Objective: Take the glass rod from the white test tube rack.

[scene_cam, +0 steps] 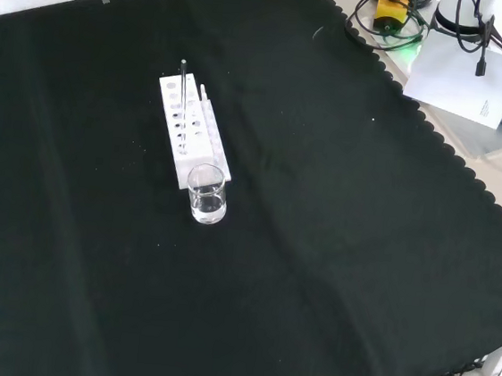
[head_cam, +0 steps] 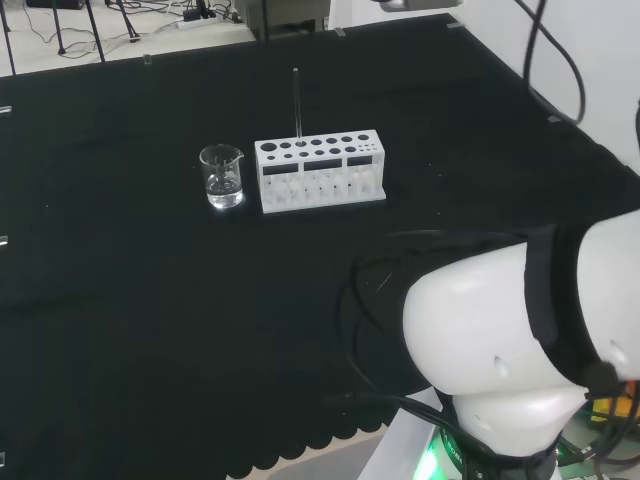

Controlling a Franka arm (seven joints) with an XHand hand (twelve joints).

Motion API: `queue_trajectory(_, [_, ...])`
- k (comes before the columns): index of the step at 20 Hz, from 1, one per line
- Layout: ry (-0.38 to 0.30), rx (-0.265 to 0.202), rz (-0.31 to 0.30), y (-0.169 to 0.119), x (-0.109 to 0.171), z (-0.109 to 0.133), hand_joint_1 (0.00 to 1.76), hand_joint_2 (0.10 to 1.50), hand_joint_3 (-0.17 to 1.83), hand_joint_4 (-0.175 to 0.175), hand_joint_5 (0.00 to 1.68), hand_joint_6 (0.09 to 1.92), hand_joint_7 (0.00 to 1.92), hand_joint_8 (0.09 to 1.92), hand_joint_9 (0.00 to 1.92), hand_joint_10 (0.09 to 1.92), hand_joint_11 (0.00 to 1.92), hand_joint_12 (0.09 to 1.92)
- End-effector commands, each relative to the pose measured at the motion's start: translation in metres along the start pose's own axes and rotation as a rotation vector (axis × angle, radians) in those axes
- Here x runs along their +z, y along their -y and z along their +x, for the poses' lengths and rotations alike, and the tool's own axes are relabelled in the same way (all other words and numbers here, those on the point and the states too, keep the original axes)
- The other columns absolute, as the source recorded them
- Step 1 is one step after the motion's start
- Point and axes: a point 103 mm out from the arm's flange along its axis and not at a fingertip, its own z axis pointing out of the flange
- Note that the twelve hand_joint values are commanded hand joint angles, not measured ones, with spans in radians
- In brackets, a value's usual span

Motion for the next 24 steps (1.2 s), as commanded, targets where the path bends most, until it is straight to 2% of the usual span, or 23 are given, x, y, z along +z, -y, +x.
queue_trajectory(1, [-0.007,-0.043,0.007,-0.062,0.005,0.012,0.65,1.22,-0.16,-0.175,0.08,0.09,0.0,0.47,0.0,0.64,0.0,1.13])
queue_trajectory(8, [-0.016,-0.062,0.025,-0.101,0.019,0.02,0.65,1.23,-0.17,-0.175,0.08,0.09,0.0,0.52,0.0,0.7,0.0,1.18])
queue_trajectory(15, [-0.019,-0.068,0.075,-0.134,0.052,0.018,0.65,1.23,-0.17,-0.175,0.09,0.09,0.0,0.56,0.0,0.76,0.0,1.24])
queue_trajectory(24, [-0.011,-0.077,0.116,-0.159,0.092,0.01,0.65,1.23,-0.17,-0.175,0.1,0.09,0.0,0.62,0.0,0.83,0.0,1.29])
